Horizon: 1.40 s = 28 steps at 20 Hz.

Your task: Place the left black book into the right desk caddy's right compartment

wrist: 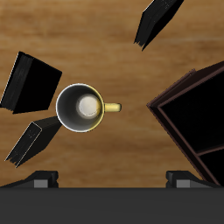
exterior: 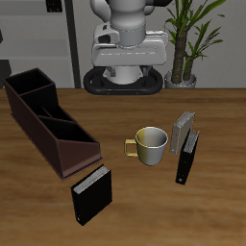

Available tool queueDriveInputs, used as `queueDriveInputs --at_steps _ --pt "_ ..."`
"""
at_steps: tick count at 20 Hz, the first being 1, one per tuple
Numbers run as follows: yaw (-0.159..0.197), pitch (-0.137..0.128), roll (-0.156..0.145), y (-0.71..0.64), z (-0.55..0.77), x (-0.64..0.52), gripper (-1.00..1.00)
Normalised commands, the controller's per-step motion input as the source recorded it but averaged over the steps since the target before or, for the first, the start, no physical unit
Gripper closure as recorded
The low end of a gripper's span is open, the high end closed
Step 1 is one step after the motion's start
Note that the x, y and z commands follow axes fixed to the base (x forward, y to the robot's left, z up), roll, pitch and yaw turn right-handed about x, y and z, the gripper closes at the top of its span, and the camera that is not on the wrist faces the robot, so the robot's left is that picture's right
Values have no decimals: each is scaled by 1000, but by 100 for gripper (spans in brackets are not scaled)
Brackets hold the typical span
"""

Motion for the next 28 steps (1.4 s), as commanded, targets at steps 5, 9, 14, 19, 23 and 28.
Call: queueDriveInputs --at_steps 5,9,14,19,23,28 --pt "-26 -29 -58 127 42 172 -100" --pt "-4 -34 -36 294 55 191 -100" --pt "15 -38 23 436 52 229 -100" --pt "-24 -10 4 436 23 187 -100" --pt "15 -8 17 456 -117 191 -100" --pt "-26 12 0 192 -237 137 -100"
